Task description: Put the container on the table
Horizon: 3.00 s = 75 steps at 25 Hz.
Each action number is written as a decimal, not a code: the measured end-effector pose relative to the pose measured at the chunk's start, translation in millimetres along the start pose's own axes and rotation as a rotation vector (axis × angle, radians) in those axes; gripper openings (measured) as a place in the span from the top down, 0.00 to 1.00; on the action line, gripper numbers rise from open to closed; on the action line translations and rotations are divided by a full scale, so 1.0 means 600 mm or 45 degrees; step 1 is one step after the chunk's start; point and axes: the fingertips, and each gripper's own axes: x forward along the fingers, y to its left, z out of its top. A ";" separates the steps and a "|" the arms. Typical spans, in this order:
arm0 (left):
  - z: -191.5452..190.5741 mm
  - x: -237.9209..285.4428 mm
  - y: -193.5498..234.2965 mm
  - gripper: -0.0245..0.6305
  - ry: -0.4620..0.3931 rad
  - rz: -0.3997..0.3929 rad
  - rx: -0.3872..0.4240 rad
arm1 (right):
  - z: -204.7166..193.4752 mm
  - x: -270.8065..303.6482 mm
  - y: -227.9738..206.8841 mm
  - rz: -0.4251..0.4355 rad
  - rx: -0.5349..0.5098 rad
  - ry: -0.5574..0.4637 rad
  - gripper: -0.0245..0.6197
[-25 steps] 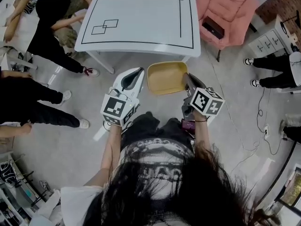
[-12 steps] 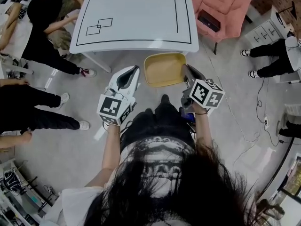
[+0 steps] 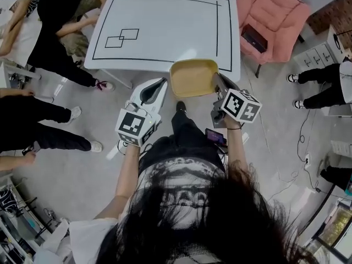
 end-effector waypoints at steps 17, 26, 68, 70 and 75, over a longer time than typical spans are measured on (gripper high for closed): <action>0.058 0.244 0.116 0.96 0.041 0.068 0.013 | 0.157 0.258 -0.139 -0.002 0.012 0.099 0.93; 0.066 0.317 0.125 0.96 0.099 0.018 0.078 | 0.194 0.357 -0.243 -0.138 0.074 0.112 0.93; 0.067 0.266 0.313 0.96 0.071 -0.210 0.043 | 0.222 0.421 -0.202 -0.330 0.067 0.038 0.76; 0.067 0.261 0.318 0.96 0.069 -0.222 0.044 | 0.224 0.404 -0.160 -0.268 0.055 0.000 0.76; 0.068 0.249 0.327 0.96 0.051 -0.262 0.036 | 0.214 0.363 -0.086 -0.200 0.063 -0.078 0.76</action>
